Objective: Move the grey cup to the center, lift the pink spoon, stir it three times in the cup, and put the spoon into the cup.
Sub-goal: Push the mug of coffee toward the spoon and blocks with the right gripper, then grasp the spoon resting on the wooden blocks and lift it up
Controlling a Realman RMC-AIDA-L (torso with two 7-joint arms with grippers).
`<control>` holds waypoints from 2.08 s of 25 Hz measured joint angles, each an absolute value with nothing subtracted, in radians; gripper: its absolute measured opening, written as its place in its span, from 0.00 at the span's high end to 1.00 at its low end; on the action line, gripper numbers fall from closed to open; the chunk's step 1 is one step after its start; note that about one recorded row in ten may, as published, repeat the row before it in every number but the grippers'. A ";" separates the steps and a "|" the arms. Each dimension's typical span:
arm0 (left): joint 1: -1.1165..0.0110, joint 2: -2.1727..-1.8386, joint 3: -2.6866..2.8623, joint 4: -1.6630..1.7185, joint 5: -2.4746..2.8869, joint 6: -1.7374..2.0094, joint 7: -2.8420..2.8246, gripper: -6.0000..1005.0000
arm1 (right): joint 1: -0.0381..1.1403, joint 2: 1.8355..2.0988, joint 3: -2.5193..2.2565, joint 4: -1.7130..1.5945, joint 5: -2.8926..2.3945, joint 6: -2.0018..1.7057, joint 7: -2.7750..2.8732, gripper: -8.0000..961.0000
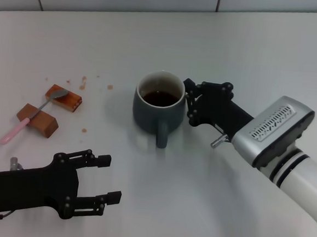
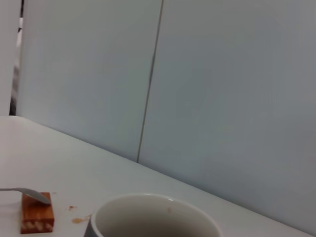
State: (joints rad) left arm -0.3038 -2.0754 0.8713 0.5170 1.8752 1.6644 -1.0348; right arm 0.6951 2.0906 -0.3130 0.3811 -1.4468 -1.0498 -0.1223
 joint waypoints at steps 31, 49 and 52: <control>-0.240 -2.073 0.862 0.498 1.622 1.716 -1.012 0.21 | 0.320 2.081 -0.300 -0.328 -2.109 -1.799 0.746 0.71; -0.101 -2.050 0.609 0.191 1.230 1.655 -1.555 0.21 | 0.333 2.082 -0.301 -0.346 -2.114 -1.770 0.746 0.21; -0.090 -2.053 0.615 0.168 1.240 1.636 -1.558 0.21 | 0.339 2.082 -0.301 -0.347 -2.117 -1.757 0.755 0.19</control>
